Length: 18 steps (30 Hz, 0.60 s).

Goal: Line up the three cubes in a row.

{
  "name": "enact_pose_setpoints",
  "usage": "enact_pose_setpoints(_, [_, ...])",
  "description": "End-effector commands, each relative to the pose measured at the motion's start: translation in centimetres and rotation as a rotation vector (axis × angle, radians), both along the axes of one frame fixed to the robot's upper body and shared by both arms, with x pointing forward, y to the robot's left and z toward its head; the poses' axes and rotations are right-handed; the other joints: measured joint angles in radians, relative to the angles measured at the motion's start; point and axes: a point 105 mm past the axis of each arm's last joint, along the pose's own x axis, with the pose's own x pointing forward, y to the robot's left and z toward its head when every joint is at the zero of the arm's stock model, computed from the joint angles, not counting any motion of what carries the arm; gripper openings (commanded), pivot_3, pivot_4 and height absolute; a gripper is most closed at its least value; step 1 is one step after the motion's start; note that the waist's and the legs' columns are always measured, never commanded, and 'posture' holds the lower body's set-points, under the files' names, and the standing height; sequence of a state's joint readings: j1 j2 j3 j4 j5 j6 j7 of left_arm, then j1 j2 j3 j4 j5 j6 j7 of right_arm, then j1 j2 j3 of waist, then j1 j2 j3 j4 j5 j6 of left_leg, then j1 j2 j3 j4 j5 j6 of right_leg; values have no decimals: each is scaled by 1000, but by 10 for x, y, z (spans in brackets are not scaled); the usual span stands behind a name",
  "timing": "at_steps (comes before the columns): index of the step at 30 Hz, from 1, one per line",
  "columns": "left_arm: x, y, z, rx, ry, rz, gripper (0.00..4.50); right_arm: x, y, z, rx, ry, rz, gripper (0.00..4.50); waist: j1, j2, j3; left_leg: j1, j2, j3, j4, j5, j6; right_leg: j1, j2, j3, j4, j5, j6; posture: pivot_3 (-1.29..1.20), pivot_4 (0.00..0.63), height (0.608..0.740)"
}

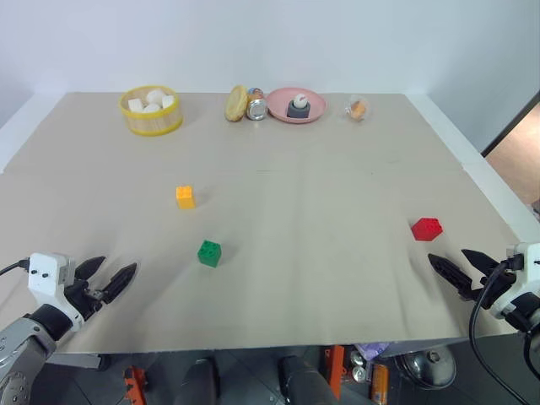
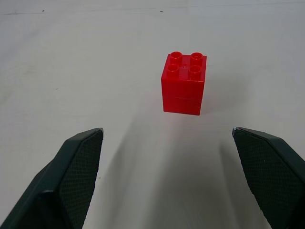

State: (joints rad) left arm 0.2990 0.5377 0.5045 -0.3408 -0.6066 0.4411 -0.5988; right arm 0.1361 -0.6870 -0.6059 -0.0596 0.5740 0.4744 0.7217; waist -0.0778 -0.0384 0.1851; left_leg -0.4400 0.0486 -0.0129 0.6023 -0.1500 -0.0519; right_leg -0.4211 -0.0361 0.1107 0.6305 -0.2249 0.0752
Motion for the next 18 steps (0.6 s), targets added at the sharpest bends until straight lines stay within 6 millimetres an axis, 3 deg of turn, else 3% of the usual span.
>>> enact_pose_setpoints(1, [-1, -6, 5, 54, -21, -57, 3972, 4, 1, 24, -38, -73, 14, 4500, 1, 0, 0, 0, 0, 0, 0, 0, 0, 0, 0, 0, 0, 0, 0, 0, 150, 740])
enact_pose_setpoints(9, [5, -45, 38, 31, -121, -266, 3972, 17, 6, 44, -65, -140, -11, 4500, 2, 0, 0, 0, 2, 0, -1, -1, 0, 3, 2, 0, 1, -1, 1, 0, 150, 740])
enact_pose_setpoints(18, [26, -102, 117, 4, -317, -586, 3972, 9, 4, 43, -64, -136, -50, 4500, 7, 2, -1, 1, 1, 0, 1, -1, 1, 6, 2, 0, 3, -1, 3, 0, 150, 740])
